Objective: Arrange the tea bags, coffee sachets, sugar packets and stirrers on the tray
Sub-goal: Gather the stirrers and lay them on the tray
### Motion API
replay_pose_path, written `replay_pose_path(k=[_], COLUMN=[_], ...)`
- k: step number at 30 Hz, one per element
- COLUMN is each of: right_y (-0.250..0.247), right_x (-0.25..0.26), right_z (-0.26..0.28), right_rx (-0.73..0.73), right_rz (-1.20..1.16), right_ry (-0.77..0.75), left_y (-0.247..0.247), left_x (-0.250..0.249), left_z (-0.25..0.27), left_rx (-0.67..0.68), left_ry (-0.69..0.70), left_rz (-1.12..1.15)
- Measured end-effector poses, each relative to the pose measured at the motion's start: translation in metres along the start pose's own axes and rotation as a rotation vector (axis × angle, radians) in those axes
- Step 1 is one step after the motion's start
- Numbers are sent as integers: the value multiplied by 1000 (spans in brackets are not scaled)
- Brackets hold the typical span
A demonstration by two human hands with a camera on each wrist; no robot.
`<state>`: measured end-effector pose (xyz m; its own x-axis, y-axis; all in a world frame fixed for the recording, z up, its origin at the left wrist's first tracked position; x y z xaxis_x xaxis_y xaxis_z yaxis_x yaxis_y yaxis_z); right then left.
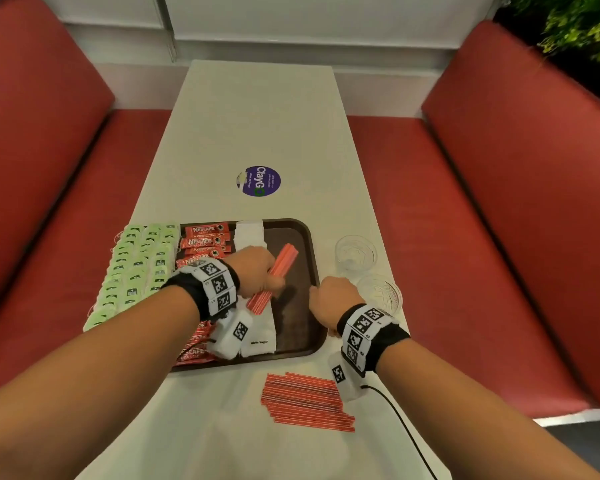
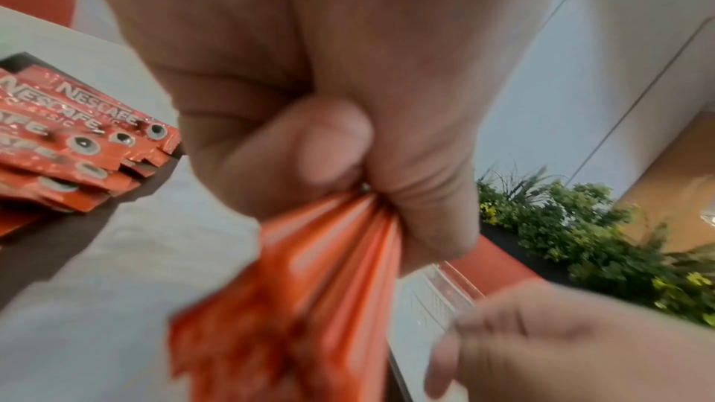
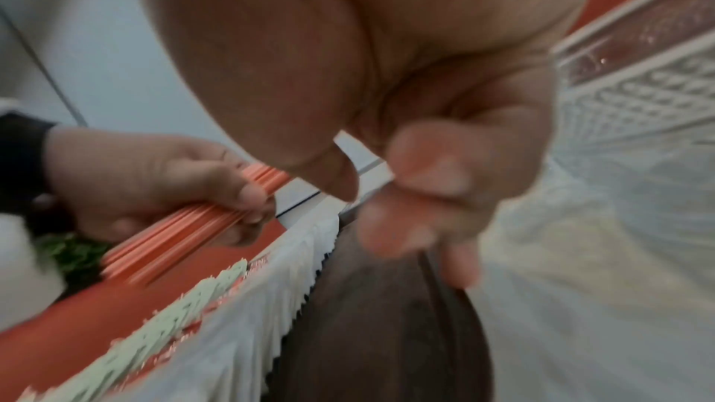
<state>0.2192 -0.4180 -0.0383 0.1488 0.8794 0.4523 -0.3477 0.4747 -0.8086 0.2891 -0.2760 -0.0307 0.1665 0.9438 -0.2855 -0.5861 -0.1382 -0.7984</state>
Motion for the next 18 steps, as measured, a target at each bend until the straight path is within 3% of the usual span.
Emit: replay_pose_path(k=[4,7,18], right_y=[18,27,50], right_x=[-3,-5,-25], right_z=[0,-4,-8], right_rx=[209,280,314], right_rz=[189,237,-77], right_ry=[12,20,113], left_y=[-11,-7,4], left_x=[-6,-12,-19], left_z=[-29,-50,-89], left_rx=[-52,-53,-107], left_ry=[-96,-151,-287], left_rz=[21,-18,-5])
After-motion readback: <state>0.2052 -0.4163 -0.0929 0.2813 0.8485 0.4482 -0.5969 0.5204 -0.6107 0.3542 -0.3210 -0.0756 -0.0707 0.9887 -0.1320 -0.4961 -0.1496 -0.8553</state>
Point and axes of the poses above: each hand's wrist, its own z-axis away from the middle knuckle, its own y-axis out of the palm, x = y × z, the point moved 9 cm from there along -z, towards the middle knuckle, and after that the axes turned 10 degrees about -y, right-handed, at the moved point
